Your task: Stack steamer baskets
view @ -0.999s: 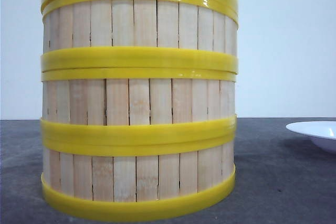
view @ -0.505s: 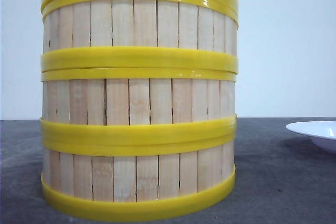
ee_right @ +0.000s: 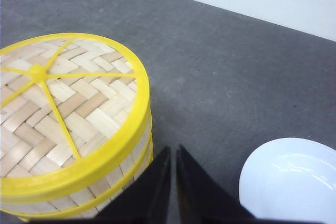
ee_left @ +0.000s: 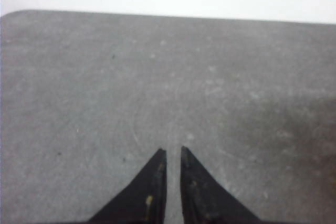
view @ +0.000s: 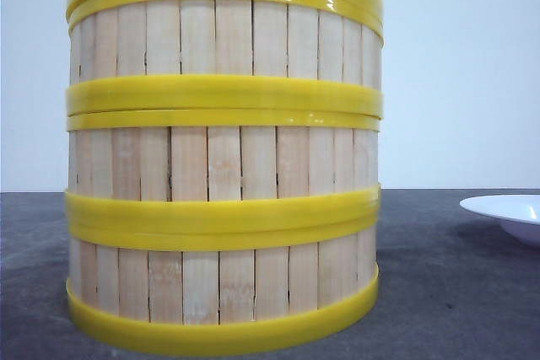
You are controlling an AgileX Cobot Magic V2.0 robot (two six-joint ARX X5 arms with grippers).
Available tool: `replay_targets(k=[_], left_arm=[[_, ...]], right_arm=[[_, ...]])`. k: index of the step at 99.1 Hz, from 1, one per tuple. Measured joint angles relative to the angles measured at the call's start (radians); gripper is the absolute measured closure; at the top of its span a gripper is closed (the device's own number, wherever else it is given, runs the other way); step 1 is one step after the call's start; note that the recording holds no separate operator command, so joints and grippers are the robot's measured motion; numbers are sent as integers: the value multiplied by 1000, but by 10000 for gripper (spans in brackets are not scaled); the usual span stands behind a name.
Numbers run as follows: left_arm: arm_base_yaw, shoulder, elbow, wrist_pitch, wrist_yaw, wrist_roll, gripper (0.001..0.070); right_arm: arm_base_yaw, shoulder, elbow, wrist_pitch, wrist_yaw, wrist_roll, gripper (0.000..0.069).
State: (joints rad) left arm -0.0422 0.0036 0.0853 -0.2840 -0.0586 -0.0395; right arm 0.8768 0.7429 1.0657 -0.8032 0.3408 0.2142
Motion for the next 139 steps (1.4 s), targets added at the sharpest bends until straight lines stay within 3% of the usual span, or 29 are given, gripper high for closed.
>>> replay_targets(k=[116,139], left_arm=[[1,1,-31,44,0,13,689],[1,1,-31,44,0,13,689]], right_arm=[[0,0,0,0,1,-1,676],[-109,-45,0,117,47,-98,676]])
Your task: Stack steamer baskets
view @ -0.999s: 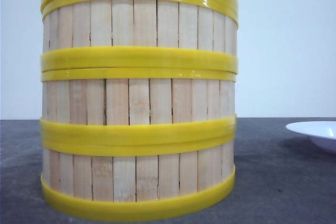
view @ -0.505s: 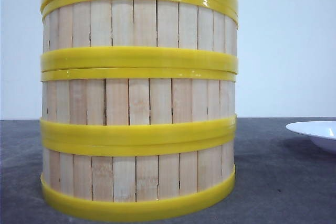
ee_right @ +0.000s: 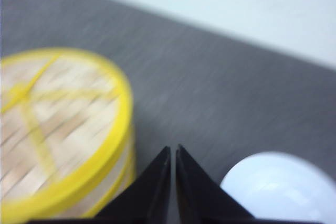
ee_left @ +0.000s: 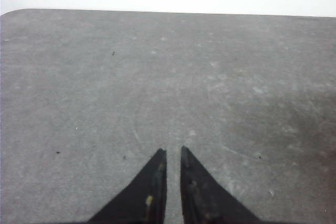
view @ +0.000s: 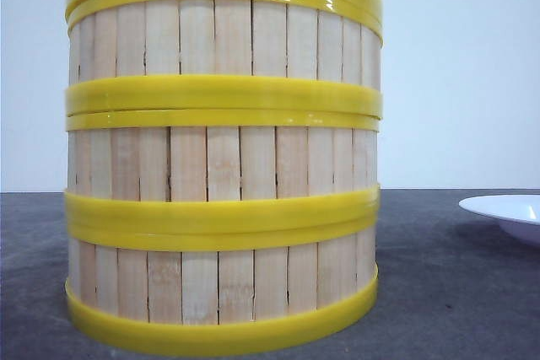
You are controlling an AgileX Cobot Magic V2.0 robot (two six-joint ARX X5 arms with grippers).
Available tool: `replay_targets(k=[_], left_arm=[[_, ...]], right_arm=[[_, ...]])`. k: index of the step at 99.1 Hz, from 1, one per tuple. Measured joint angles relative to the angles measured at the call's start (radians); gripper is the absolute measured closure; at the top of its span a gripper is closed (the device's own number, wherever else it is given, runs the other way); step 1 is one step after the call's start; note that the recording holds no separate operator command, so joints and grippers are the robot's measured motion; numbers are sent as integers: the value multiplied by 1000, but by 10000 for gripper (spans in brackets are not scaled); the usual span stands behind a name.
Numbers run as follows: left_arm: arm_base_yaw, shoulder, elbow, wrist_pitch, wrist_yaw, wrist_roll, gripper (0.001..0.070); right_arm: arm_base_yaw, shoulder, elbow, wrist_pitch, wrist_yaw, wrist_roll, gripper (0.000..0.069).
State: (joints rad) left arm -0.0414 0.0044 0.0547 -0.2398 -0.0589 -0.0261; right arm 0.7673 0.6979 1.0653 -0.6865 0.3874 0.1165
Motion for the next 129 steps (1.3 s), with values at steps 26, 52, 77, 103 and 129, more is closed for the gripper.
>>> replay_targets(k=[26,52,77,103,129], left_arm=[[0,0,0,0,0,0,689],[0,0,0,0,0,0,689],[0,0,0,0,0,0,689],[0,0,0,0,0,0,689],[0,0,0,0,0,0,689]], right_arm=[[-394,-121,-164,250,-108,-98,676],[-694,-386,-568,406,-244,-110,676],[-749,-596,-877,446,-318,-109,676],[-782,-689,-1011,492,-339,-103,676],[-785,-692,-1048,516,-340,-101,676]])
